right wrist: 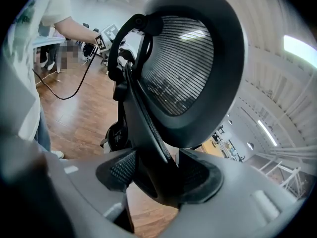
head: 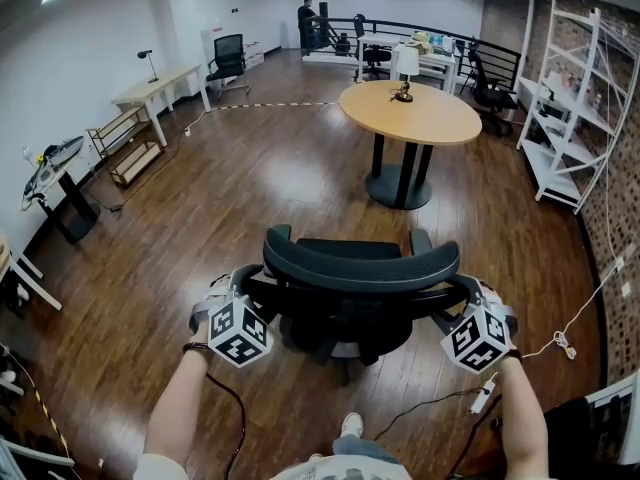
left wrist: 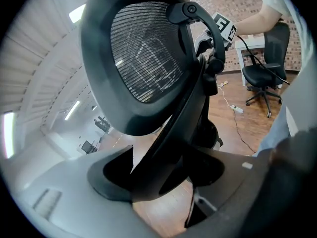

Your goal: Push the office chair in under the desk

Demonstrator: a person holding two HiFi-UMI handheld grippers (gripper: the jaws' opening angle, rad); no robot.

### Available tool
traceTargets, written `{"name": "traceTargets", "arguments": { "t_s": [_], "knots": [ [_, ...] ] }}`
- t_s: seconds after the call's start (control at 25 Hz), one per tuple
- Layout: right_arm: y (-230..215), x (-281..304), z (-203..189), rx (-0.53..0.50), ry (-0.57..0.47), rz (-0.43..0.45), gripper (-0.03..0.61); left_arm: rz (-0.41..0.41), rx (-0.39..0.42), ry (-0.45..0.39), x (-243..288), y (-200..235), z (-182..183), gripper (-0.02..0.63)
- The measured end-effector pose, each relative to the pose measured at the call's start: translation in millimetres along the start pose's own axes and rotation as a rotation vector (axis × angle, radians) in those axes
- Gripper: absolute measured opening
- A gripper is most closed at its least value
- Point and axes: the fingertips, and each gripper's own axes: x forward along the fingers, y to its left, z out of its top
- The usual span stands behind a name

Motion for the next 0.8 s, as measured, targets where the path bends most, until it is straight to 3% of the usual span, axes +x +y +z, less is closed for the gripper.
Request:
{"name": "traceTargets", "arguments": {
  "t_s": [0.8],
  "knots": [
    [-92, 77, -25, -0.006, -0.024, 0.0, 0.253, 0.001, -0.026, 0.065, 104, 56, 38, 0.341]
  ]
}}
